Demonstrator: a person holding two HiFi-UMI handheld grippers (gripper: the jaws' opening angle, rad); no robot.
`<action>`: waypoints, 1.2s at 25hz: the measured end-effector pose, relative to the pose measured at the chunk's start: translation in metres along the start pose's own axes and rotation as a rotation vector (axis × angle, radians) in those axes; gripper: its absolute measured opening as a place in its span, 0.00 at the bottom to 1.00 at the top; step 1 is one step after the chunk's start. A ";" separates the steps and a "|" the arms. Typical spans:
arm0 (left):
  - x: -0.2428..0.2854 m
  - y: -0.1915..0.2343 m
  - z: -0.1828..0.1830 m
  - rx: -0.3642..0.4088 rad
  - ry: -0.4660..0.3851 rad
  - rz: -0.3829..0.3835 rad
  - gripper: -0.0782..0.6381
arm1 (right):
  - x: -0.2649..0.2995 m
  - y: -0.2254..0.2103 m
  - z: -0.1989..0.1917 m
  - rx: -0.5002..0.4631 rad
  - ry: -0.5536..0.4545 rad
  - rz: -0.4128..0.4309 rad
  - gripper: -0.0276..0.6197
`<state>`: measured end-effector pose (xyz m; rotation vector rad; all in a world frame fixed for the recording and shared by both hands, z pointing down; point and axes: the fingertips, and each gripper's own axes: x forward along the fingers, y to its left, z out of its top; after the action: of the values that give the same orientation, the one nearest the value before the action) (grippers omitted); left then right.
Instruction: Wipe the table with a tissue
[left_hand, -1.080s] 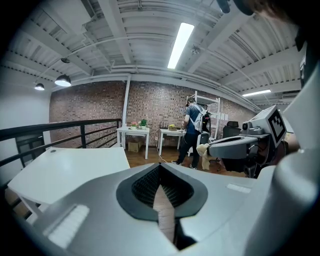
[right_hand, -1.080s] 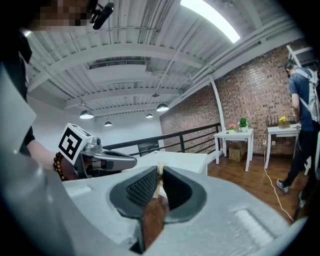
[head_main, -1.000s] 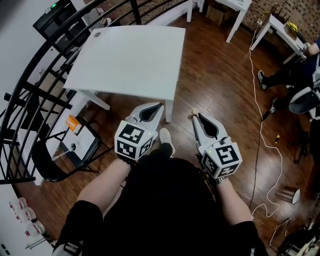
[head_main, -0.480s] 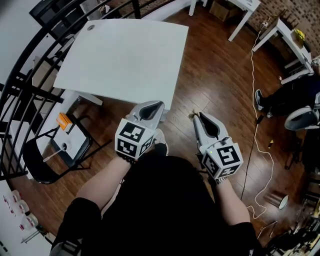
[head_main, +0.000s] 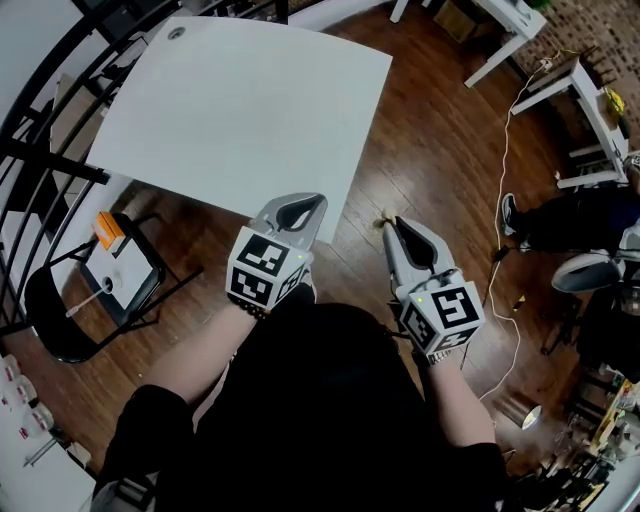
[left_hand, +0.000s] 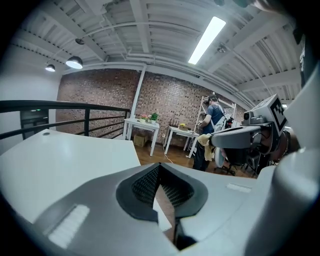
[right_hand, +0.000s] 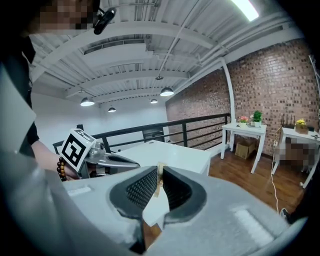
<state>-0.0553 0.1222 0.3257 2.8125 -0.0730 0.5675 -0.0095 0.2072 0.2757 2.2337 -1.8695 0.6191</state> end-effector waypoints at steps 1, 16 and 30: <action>0.003 0.004 0.002 -0.001 -0.001 0.001 0.13 | 0.006 -0.002 0.003 -0.003 0.002 0.005 0.08; -0.007 0.043 0.021 -0.036 -0.026 0.081 0.13 | 0.072 0.017 0.027 -0.086 0.055 0.142 0.08; 0.029 0.079 0.014 -0.086 0.012 0.172 0.13 | 0.130 -0.020 0.007 -0.165 0.185 0.237 0.08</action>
<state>-0.0313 0.0422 0.3442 2.7350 -0.3317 0.6040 0.0281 0.0918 0.3257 1.8051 -2.0229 0.6557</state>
